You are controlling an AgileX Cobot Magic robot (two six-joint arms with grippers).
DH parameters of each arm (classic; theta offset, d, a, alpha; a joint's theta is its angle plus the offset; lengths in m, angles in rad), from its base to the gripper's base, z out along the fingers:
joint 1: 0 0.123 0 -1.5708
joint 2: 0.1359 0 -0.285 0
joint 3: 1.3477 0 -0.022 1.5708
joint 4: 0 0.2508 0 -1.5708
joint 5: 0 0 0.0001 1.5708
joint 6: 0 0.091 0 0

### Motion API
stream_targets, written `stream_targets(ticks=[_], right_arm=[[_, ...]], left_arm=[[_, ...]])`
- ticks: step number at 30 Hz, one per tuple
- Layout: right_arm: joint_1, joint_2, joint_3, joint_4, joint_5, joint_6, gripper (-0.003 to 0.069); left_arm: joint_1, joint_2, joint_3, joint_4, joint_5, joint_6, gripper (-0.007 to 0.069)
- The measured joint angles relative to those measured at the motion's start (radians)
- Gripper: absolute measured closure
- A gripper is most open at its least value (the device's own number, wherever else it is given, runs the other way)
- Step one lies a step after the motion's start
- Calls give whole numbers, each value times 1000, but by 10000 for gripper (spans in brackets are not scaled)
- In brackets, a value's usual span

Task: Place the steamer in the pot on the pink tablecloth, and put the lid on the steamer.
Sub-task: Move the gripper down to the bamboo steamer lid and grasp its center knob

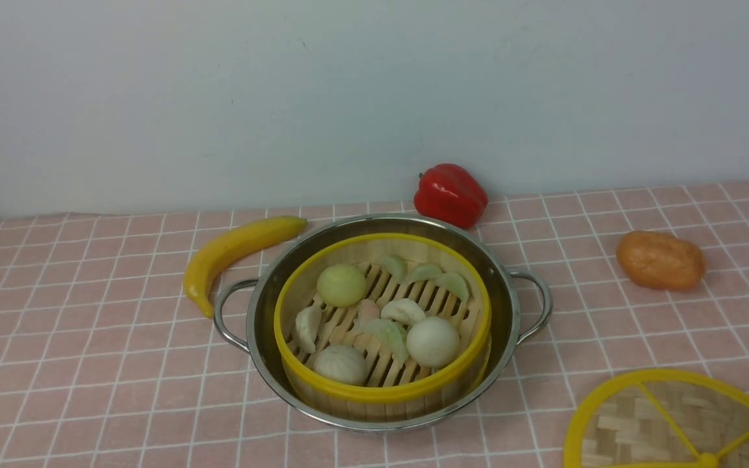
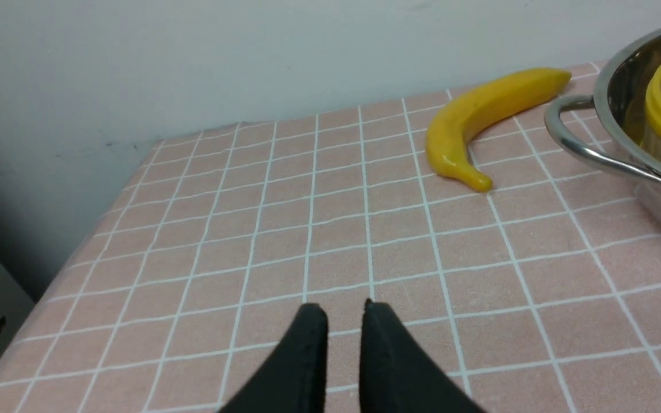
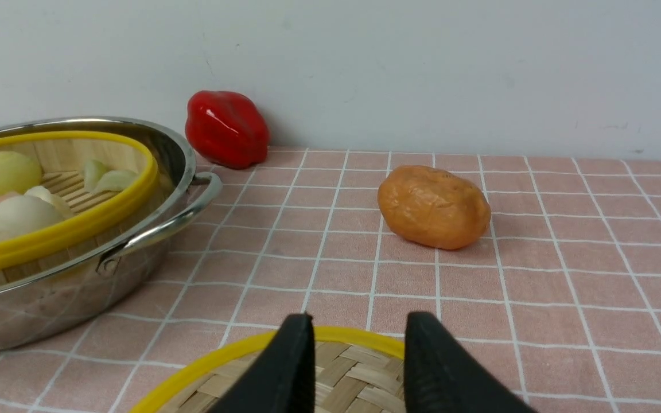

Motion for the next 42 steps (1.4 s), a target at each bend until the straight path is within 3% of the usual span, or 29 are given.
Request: stream_targets(ticks=[23, 25, 27, 31, 36, 42], right_arm=[[0, 0, 0, 0, 0, 3, 417], [0, 0, 0, 19, -6, 26, 417], [0, -1, -7, 115, -31, 119, 417], [0, -2, -140, 218, -5, 191, 417], [0, -4, -332, 201, 144, 103, 417], [0, -4, -422, 252, 175, 75, 417]], left_arm=[[4, 0, 0, 3, 0, -1, 496], [4, 0, 0, 3, 0, -1, 496], [4, 0, 0, 3, 0, -1, 488], [4, 0, 0, 3, 0, -1, 487], [4, -1, 0, 3, 0, -1, 476], [4, -1, 0, 3, 0, -1, 476]])
